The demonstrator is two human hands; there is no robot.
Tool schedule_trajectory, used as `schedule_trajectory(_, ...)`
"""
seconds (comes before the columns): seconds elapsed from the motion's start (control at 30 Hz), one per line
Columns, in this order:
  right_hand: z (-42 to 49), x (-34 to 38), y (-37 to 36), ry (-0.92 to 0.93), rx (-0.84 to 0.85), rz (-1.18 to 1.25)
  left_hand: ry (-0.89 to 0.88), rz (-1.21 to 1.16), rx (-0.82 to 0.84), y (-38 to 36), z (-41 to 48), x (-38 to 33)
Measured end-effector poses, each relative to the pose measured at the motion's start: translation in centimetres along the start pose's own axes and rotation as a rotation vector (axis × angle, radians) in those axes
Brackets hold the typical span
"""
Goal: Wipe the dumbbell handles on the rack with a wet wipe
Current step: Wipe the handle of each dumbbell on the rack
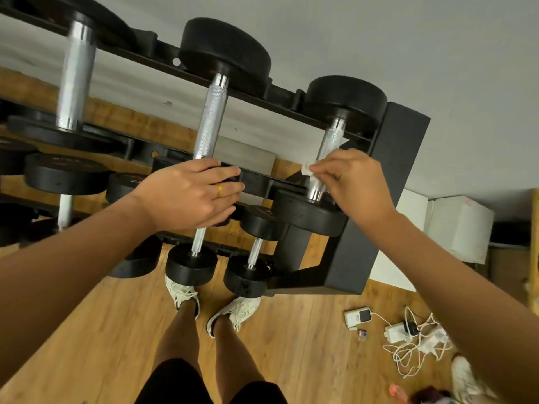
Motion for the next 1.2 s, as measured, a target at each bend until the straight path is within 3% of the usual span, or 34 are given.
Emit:
schedule_trajectory(0.17,-0.2,-0.1,0.9,0.234,0.321,0.058,0.014,-0.012,-0.042,0.2,0.1,-0.1)
schedule_trajectory(0.23,0.8,-0.7,1.7,0.315,0.286,-0.018,0.014,-0.004,-0.066,0.2,0.1,-0.3)
schedule_trajectory(0.4,4.5,-3.0,2.8,0.4,-0.011,-0.193,0.013,-0.004,-0.114,0.0,0.0,-0.2)
schedule_trajectory(0.5,4.0,-3.2,1.9,0.56,0.03,-0.251,0.011,-0.001,-0.114,0.0,0.0,-0.2)
schedule_trajectory(0.73,4.2,-4.1,1.7,0.618,0.158,-0.28,0.026,-0.001,-0.125,0.1,-0.1,-0.1)
schedule_trajectory(1.03,2.0,-3.1,1.0,0.786,0.529,-0.226,0.04,0.003,-0.121,0.1,-0.2,-0.1)
schedule_trajectory(1.2,3.4,-3.4,1.9,0.667,0.469,-0.345,0.031,0.014,-0.126,0.0,-0.2,-0.2)
Point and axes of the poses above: each hand's wrist, its own z-axis towards the middle knuckle, its own y-axis out of the back of the hand, x = y × z, the point moved 2 cm from there along z, towards the middle knuckle, and after that the axes turned 7 degrees about -x, right-handed, at the moved point
